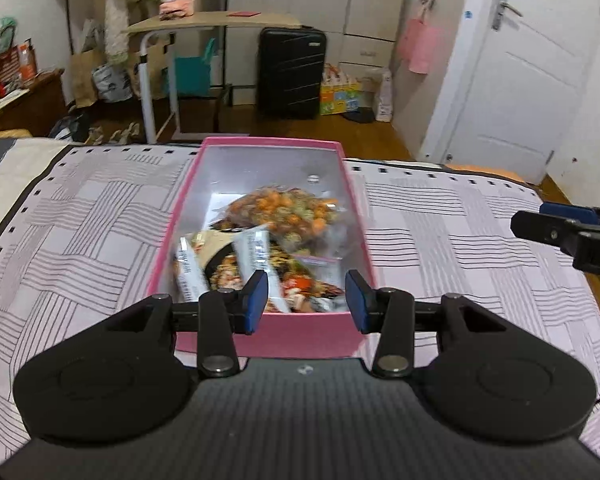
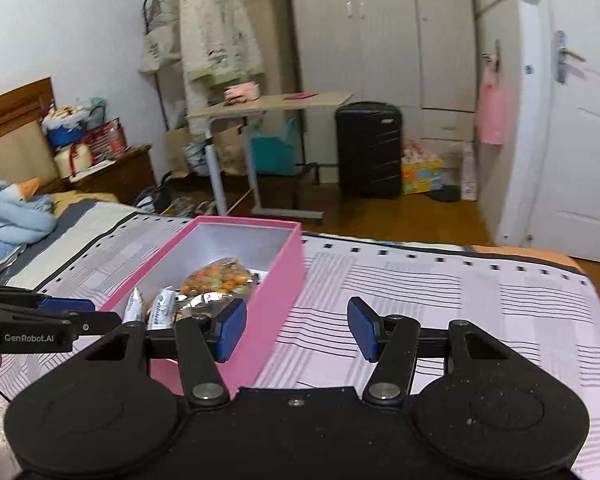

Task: Organize snacks

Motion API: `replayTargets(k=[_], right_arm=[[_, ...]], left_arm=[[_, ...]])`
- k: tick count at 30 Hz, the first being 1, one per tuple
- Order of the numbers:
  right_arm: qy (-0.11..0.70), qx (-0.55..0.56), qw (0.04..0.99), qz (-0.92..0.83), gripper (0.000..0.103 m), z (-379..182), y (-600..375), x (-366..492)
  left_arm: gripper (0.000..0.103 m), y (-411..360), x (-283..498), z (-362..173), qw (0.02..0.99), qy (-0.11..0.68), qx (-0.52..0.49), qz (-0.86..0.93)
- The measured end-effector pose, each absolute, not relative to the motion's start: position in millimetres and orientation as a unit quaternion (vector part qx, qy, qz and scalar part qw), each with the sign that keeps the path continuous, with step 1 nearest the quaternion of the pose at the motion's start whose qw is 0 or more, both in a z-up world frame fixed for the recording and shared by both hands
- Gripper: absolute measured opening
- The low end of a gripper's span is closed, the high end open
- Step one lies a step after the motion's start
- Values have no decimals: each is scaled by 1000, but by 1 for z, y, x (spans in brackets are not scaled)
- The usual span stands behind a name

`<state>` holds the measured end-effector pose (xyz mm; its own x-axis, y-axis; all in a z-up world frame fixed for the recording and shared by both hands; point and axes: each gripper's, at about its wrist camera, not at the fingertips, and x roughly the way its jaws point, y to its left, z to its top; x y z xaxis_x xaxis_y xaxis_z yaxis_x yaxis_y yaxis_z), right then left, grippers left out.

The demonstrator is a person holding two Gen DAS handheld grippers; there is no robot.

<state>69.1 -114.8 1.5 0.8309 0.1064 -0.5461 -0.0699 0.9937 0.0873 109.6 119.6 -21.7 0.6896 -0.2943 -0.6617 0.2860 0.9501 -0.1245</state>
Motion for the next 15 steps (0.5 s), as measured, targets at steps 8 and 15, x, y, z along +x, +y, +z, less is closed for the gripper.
replayTargets(k=[8,15], right_arm=[[280,33,959,-4,69,-5,-123,22],[280,28,959,-25,72,-8,-124,4]], left_arm=[[54,100,75,-11,929,331,9,-166],[62,92,58,-14,930,327,15,-167]])
